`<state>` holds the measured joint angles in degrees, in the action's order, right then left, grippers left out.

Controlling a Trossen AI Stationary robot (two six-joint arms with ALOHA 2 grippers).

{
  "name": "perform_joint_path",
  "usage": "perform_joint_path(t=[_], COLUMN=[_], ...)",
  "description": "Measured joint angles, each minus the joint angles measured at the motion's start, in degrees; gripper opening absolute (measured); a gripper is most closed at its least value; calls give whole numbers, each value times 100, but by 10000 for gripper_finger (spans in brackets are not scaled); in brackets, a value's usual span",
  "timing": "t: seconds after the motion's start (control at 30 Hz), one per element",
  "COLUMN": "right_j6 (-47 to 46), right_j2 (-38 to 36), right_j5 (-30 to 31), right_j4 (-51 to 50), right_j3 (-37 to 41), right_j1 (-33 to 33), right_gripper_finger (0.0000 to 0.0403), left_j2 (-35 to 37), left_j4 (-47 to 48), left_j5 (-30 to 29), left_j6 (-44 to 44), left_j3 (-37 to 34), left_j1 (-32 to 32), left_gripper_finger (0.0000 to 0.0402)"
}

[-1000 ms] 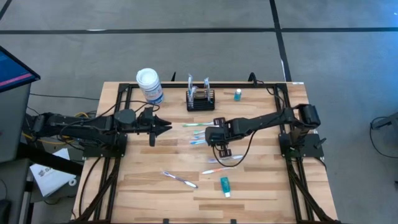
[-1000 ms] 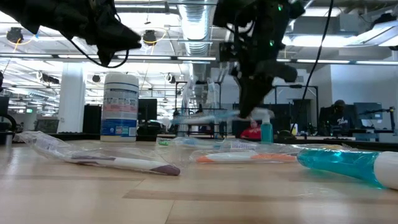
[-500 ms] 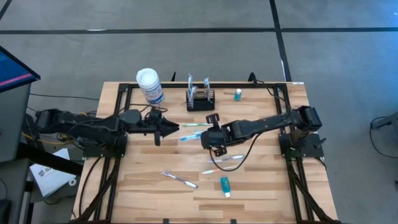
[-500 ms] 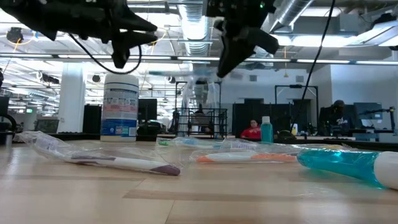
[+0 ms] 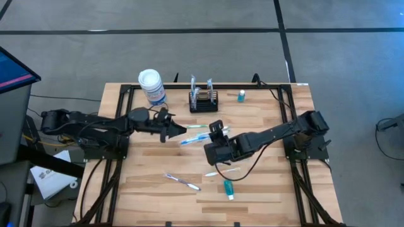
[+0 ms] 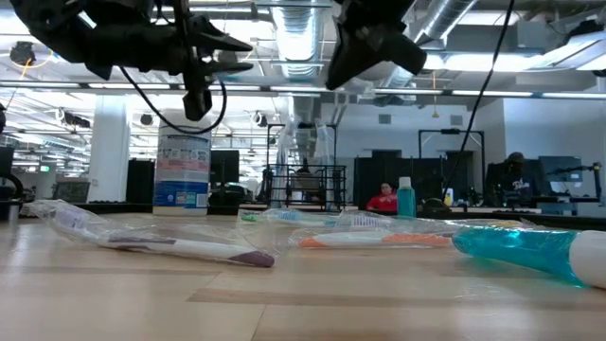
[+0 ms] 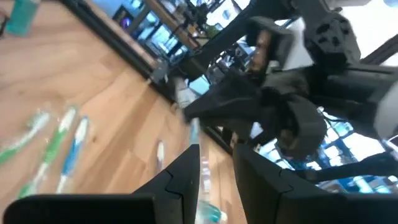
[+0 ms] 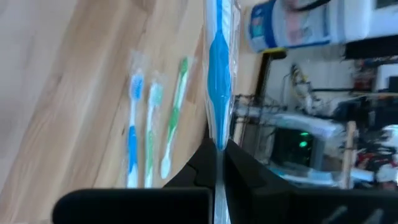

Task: Pick & Place toothbrushing station
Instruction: Put the bottom blue toothbrush into the black wire organizer

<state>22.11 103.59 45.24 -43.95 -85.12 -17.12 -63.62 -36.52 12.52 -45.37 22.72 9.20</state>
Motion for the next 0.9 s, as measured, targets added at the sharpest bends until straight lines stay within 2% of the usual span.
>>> perform_joint_path(t=[0.27,0.53,0.9], right_j6=[631,1363,1480], right_j2=[0,363,337], right_j5=[294,829,1193], right_j4=[661,1150,1373], right_j3=[0,-9,-4], right_j1=[-336,-589,-719], right_gripper_finger=[1,1,1], left_j2=[-347,-804,-1479], left_j4=[-5,-68,-69], left_j5=[733,1421,2090], left_j6=[-694,-911,-1216], left_j3=[75,623,813], left_j1=[157,154,213], left_gripper_finger=[92,92,92])
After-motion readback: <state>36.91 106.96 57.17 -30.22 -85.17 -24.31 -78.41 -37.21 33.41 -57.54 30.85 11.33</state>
